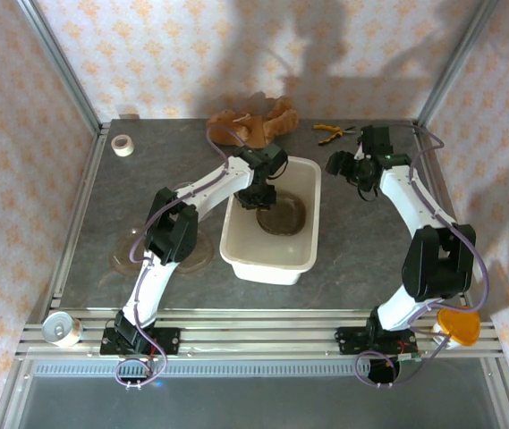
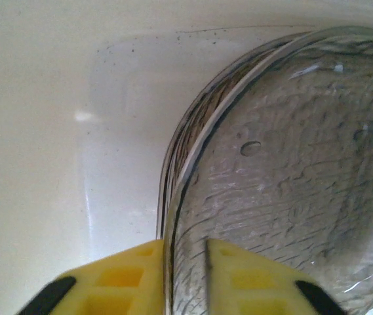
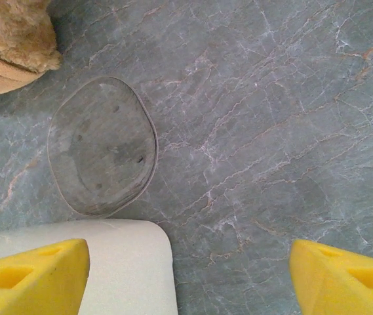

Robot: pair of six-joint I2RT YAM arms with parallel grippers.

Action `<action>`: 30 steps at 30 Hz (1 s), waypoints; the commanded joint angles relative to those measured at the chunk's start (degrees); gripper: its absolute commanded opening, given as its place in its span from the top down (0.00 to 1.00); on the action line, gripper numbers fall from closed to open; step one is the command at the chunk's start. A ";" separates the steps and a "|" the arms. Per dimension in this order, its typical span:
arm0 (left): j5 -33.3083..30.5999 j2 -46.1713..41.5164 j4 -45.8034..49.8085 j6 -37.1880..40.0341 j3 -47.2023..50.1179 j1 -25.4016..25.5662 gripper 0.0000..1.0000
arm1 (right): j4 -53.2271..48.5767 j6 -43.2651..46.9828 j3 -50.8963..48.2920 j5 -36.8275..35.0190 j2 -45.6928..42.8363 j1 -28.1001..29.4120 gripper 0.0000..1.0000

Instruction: Place the plates into the plastic bin on the countertop

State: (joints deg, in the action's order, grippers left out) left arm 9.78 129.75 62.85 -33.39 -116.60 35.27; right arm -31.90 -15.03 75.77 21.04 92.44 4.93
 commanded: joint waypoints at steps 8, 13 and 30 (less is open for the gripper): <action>-2.57 0.24 2.45 -1.47 -0.89 0.66 0.48 | 1.24 -1.28 -0.29 -0.10 -0.33 -0.32 0.21; -2.77 0.45 2.28 -1.42 -0.83 0.95 0.47 | 1.40 -1.58 -0.88 -0.16 -1.01 -0.36 0.21; -3.10 2.70 2.88 -2.30 -1.27 1.21 0.76 | 0.81 -1.21 -2.38 -0.88 -4.26 -0.41 0.21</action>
State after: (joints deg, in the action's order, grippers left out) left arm 8.49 131.44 63.66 -34.92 -116.64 36.03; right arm -31.20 -16.05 74.06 20.99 90.52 4.93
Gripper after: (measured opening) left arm 0.246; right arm 0.793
